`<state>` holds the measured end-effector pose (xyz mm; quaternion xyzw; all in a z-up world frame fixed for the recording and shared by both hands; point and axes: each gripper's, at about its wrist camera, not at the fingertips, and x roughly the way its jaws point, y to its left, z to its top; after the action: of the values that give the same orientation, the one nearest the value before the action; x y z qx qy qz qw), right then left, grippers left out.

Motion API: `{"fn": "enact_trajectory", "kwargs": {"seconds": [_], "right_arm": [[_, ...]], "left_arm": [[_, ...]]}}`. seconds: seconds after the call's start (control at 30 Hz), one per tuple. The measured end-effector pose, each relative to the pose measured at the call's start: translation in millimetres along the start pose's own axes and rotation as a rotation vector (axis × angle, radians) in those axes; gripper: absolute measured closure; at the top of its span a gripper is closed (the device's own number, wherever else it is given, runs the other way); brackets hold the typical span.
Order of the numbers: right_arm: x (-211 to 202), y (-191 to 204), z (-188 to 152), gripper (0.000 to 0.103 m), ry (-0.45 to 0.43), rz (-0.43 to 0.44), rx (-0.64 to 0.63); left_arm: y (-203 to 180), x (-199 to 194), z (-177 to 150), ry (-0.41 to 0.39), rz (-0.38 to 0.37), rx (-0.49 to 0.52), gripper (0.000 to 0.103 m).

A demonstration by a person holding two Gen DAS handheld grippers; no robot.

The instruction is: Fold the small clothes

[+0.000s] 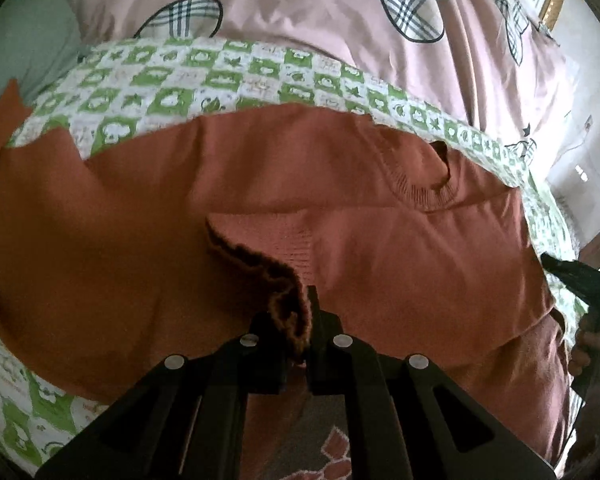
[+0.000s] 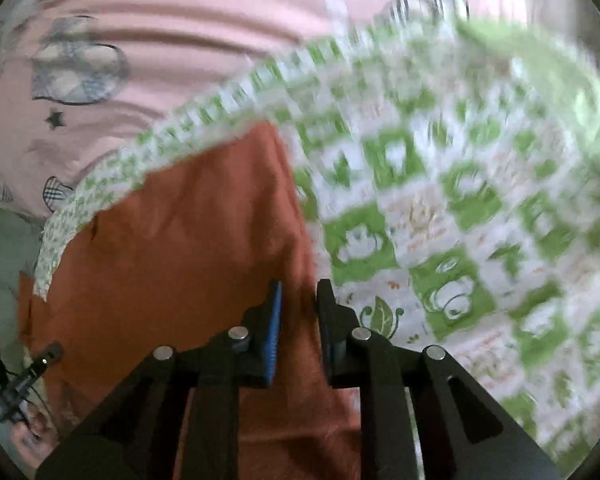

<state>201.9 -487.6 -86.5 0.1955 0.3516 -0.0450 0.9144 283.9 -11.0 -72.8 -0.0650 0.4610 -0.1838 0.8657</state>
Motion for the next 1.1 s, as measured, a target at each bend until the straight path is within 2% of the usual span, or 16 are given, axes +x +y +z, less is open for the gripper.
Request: {"fn": "enact_trajectory", "kwargs": {"seconds": [0.03, 0.1, 0.13, 0.23, 0.37, 0.4, 0.47, 0.5, 0.63, 0.7, 0.77, 0.83, 0.93, 1.0, 1.1], "right_arm": [[-6.2, 5.9, -3.2, 0.079, -0.022, 0.017, -0.021], [-8.5, 23.0, -13.3, 0.062, -0.006, 0.089, -0.074], [-1.1, 29.7, -19.7, 0.061, 0.039, 0.107, -0.094], [19.8, 30.2, -34.3, 0.062, 0.119, 0.030, -0.110], [-1.0, 25.3, -34.7, 0.061, 0.106, 0.087, -0.025], [-11.2, 29.6, -35.9, 0.059, 0.092, 0.139, -0.028], [-22.0, 40.6, -42.2, 0.052, 0.084, 0.182, -0.049], [-28.4, 47.0, -47.6, 0.047, 0.084, 0.200, -0.065], [-30.8, 71.7, -65.3, 0.045, 0.123, 0.264, -0.101], [-29.6, 80.0, -76.2, 0.044, 0.154, 0.281, -0.114], [-26.8, 85.4, -85.8, 0.044, 0.182, 0.300, -0.111], [-26.9, 88.3, -95.0, 0.044, 0.202, 0.313, -0.117], [-26.2, 94.8, -106.3, 0.044, 0.230, 0.347, -0.110], [-24.9, 98.0, -109.5, 0.044, 0.241, 0.355, -0.107], [-23.2, 100.7, -107.9, 0.044, 0.245, 0.352, -0.105]], "left_arm": [[1.9, 0.6, -1.0, 0.004, -0.005, -0.009, 0.096], [6.1, 1.5, -2.3, 0.011, -0.013, -0.033, 0.096], [7.2, 0.3, -3.1, 0.009, -0.013, -0.037, 0.094], [16.5, -15.5, -8.2, -0.014, 0.016, -0.047, 0.092], [45.1, -48.9, -15.1, -0.066, 0.056, -0.086, 0.092], [58.3, -59.3, -16.3, -0.086, 0.081, -0.106, 0.092], [82.2, -74.1, -15.6, -0.111, 0.123, -0.148, 0.091], [97.5, -81.8, -14.1, -0.125, 0.158, -0.173, 0.090], [141.9, -97.6, 1.8, -0.147, 0.244, -0.210, 0.088], [156.8, -100.5, 17.3, -0.162, 0.322, -0.187, 0.078], [170.5, -97.0, 35.2, -0.169, 0.402, -0.166, 0.053], [179.9, -86.6, 52.2, -0.155, 0.494, -0.135, 0.041], [192.1, -67.1, 74.0, -0.117, 0.592, -0.069, 0.039], [199.2, -42.0, 88.7, -0.059, 0.705, -0.002, 0.038], [217.0, -19.9, 100.7, -0.013, 0.799, 0.017, 0.039]]}}
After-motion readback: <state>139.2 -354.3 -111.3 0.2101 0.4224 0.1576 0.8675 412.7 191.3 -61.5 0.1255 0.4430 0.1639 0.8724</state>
